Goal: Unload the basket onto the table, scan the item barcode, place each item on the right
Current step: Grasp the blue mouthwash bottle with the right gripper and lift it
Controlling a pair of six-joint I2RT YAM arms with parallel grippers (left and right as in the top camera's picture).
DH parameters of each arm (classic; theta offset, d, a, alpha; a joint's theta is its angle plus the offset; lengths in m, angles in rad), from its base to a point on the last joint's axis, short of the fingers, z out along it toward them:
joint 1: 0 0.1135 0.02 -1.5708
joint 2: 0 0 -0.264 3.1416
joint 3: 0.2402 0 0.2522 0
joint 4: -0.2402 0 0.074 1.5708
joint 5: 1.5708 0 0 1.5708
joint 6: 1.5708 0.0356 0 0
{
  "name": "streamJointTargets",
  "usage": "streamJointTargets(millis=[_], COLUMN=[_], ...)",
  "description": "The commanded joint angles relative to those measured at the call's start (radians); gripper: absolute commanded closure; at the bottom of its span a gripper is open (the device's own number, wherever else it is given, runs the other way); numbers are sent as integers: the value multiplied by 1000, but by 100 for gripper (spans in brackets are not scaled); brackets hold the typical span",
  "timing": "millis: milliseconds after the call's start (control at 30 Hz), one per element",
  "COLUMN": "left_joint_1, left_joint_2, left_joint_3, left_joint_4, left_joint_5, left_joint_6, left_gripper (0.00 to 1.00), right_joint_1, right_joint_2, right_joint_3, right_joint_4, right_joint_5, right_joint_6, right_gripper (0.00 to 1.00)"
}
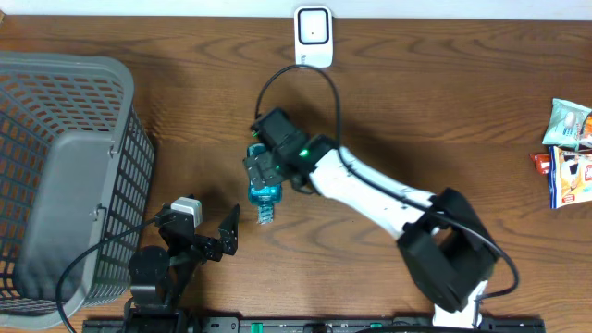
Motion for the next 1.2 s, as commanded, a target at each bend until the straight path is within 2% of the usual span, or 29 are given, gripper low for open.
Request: streamJointTargets(millis=[0, 167, 433, 667, 833, 1000, 1067, 1167], left_joint_1=[3, 3, 3, 3, 3, 3, 3, 3], left_joint_2=[0, 0, 0, 0, 0, 0, 0, 0], left_joint_3=[-14, -14, -14, -14, -14, -14, -14, -14], left_joint_4=[-27, -27, -27, -27, -27, -27, -27, -27], left_joint_5=[12, 12, 12, 12, 12, 12, 12, 12], left_joint_6=[2, 2, 2, 2, 2, 2, 2, 2], left_gripper=[2, 2, 2, 2, 2, 2, 2, 2], right_joint_1=[45, 80, 116, 114, 100, 49, 19, -35], right_joint_2=[64, 80, 159, 199, 197, 197, 197, 197], right_joint_3=[-3, -3, -1, 14, 71, 119, 142, 165], right_joint_4=[23, 67, 90, 33, -140, -301, -362, -418], right_joint_5=[112, 118, 205, 224, 225, 185, 117, -19], right_joint_6=[60, 68, 80, 100, 125, 75, 15, -86], right_gripper=[4, 9, 8, 29, 54, 62, 67, 68])
